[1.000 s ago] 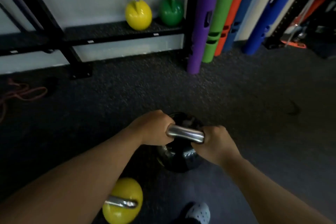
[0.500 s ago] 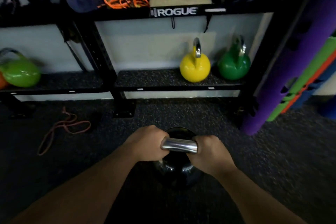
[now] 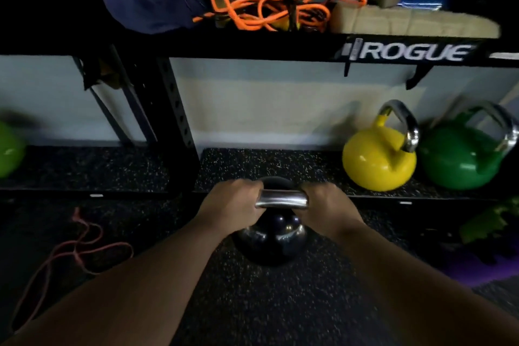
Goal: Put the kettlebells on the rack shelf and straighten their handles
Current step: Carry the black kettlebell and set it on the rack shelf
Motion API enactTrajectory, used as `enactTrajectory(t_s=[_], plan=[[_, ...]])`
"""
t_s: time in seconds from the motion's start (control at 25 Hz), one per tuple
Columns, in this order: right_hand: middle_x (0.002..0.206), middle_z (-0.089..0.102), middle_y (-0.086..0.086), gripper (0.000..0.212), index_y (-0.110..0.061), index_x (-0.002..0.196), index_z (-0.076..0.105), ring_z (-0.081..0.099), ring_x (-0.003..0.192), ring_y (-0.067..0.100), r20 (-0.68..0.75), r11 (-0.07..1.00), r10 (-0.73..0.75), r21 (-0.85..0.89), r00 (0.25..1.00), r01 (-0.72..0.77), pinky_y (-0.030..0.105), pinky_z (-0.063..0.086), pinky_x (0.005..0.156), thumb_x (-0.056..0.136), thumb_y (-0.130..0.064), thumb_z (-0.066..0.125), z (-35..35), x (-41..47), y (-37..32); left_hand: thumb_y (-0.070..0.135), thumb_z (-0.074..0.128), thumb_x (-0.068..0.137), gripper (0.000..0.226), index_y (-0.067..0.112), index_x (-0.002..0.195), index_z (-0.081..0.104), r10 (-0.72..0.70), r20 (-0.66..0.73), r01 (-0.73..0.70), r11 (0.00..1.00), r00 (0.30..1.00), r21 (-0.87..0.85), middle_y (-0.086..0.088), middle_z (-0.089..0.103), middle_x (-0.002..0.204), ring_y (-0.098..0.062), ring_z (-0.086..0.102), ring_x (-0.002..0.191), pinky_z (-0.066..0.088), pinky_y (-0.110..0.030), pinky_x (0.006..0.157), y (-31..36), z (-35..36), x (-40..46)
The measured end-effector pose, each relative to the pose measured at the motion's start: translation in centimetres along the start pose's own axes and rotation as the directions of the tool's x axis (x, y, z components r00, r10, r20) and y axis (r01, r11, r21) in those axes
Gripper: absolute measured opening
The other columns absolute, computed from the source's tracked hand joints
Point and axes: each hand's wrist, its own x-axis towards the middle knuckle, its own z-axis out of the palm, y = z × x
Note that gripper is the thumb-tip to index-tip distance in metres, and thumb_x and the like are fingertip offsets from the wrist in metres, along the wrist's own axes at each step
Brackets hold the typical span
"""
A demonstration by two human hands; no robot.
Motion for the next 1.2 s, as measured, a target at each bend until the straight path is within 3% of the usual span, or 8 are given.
enactTrajectory(t_s=[0.28,0.48,0.56,0.64,0.8,0.96,1.12,1.2], plan=[[0.078,0.056,-0.001,0.009,-0.019,0.09,0.053,0.05,0.064,0.018,-0.104,0.995,0.039,-0.082,0.994,-0.047,0.026,0.032,0.054,0.09,-0.02,0.063,0.5,15.7,-1.5,0.026,0.065,0.087,0.021,0.023,0.108,0.063,-0.101,-0.108,0.103,0.995,0.989,0.014,0.0,0.07,0.099,-0.025,0.068,0.088,0.044,-0.032,0.067,-8.7,-0.6,13.0],[0.085,0.062,0.011,0.009,-0.011,0.097,0.058,0.052,0.099,0.032,-0.167,0.973,0.093,-0.195,0.982,-0.125,0.036,0.041,0.073,0.091,-0.017,0.062,1.1,20.2,-0.9,0.019,0.069,0.085,0.02,0.016,0.104,0.064,-0.173,-0.076,0.164,0.981,0.982,-0.107,-0.009,0.07,0.1,-0.031,0.066,0.093,0.039,-0.033,0.067,-9.9,0.2,17.9],[0.092,0.069,0.012,0.011,-0.012,0.099,0.058,0.05,0.107,0.032,-0.174,0.947,0.123,-0.275,0.977,-0.168,0.04,0.045,0.082,0.093,-0.02,0.062,1.2,21.5,-0.9,0.018,0.07,0.085,0.018,0.011,0.101,0.064,-0.19,-0.051,0.18,0.973,0.981,-0.147,-0.013,0.069,0.1,-0.034,0.065,0.094,0.039,-0.033,0.067,-10.4,0.2,19.2],[0.096,0.07,0.012,0.012,-0.011,0.103,0.057,0.052,0.109,0.032,-0.167,0.933,0.166,-0.292,0.972,-0.209,0.04,0.045,0.08,0.094,-0.019,0.061,1.3,22.5,-0.9,0.015,0.069,0.087,0.017,0.008,0.101,0.064,-0.202,-0.014,0.197,0.965,0.979,-0.175,-0.015,0.068,0.099,-0.036,0.065,0.093,0.041,-0.034,0.067,-10.9,0.3,20.2],[0.11,0.066,0.014,0.023,-0.009,0.118,0.05,0.059,0.106,0.036,-0.142,0.926,0.302,-0.192,0.943,-0.326,0.038,0.044,0.074,0.097,-0.014,0.056,1.4,24.7,-1.0,0.017,0.067,0.091,0.024,0.004,0.109,0.057,-0.232,0.061,0.24,0.945,0.971,-0.221,-0.017,0.066,0.105,-0.036,0.065,0.094,0.049,-0.039,0.072,-11.2,0.0,22.0],[0.127,0.051,0.021,0.042,-0.01,0.135,0.035,0.056,0.11,0.042,-0.002,0.964,0.266,0.028,0.964,-0.266,0.051,0.045,0.096,0.099,-0.021,0.053,1.6,24.9,0.2,0.024,0.064,0.095,0.04,0.001,0.121,0.044,-0.278,0.119,0.297,0.934,0.953,-0.199,-0.024,0.062,0.118,-0.041,0.061,0.108,0.051,-0.046,0.088,-11.5,-0.2,23.2],[0.14,0.039,0.024,0.056,-0.016,0.15,0.021,0.052,0.116,0.046,0.057,0.962,0.247,0.105,0.967,-0.252,0.043,0.044,0.09,0.102,-0.027,0.047,1.4,24.3,0.7,0.029,0.06,0.097,0.045,0.007,0.128,0.035,-0.291,0.146,0.316,0.927,0.946,-0.202,-0.021,0.056,0.12,-0.038,0.062,0.101,0.053,-0.047,0.085,-11.6,-0.5,22.8],[0.144,0.037,0.023,0.062,-0.016,0.153,0.018,0.053,0.12,0.043,0.055,0.966,0.229,0.108,0.972,-0.234,0.044,0.046,0.094,0.101,-0.033,0.048,0.7,23.5,0.4,0.028,0.06,0.097,0.056,0.012,0.14,0.029,-0.267,0.099,0.281,0.941,0.959,-0.191,-0.019,0.046,0.134,-0.038,0.057,0.111,0.052,-0.052,0.092,-11.0,-0.1,21.4]])
